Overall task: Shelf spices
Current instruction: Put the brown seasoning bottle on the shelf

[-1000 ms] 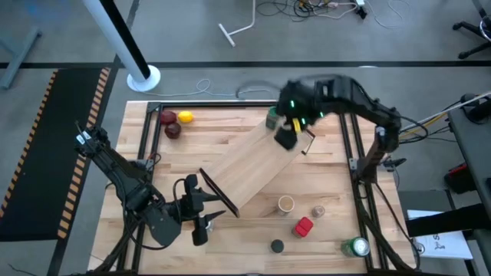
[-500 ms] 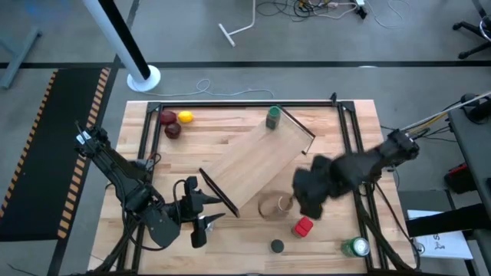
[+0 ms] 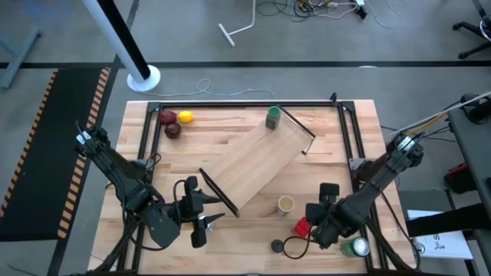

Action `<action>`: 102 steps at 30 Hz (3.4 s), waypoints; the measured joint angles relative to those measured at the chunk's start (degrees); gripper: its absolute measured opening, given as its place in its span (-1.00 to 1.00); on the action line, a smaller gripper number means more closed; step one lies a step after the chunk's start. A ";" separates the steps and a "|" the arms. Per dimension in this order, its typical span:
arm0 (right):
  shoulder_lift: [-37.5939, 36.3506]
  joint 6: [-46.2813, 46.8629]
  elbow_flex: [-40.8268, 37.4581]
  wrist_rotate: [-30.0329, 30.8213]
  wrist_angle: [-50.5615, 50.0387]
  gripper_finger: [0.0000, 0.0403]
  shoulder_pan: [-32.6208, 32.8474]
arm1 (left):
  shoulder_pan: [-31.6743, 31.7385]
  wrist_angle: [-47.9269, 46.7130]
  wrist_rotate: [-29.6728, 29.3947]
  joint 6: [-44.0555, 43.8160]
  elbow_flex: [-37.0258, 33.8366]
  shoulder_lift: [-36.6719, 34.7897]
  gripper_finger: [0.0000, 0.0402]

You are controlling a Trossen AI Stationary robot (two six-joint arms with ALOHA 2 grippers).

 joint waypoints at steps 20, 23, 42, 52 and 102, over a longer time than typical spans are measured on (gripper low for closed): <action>-3.02 0.71 -17.36 -3.30 18.55 0.26 -1.28 | 0.04 -0.12 -0.02 0.04 0.00 0.00 -0.10; -3.05 0.53 -18.72 -3.27 20.99 0.28 -2.08 | 0.04 -0.07 -0.01 0.04 0.00 0.00 -0.10; -3.03 0.20 -27.99 -8.03 30.66 -0.08 -5.22 | 0.04 -0.05 -0.01 0.04 0.00 0.00 -0.13; -4.34 -2.31 -24.93 -8.67 26.84 -0.17 -5.82 | 0.04 -0.09 0.00 0.04 0.00 0.00 -0.12; 1.20 -67.65 11.35 -6.30 1.66 -0.15 -58.29 | 0.15 -0.09 -0.47 1.53 -0.02 0.00 -0.13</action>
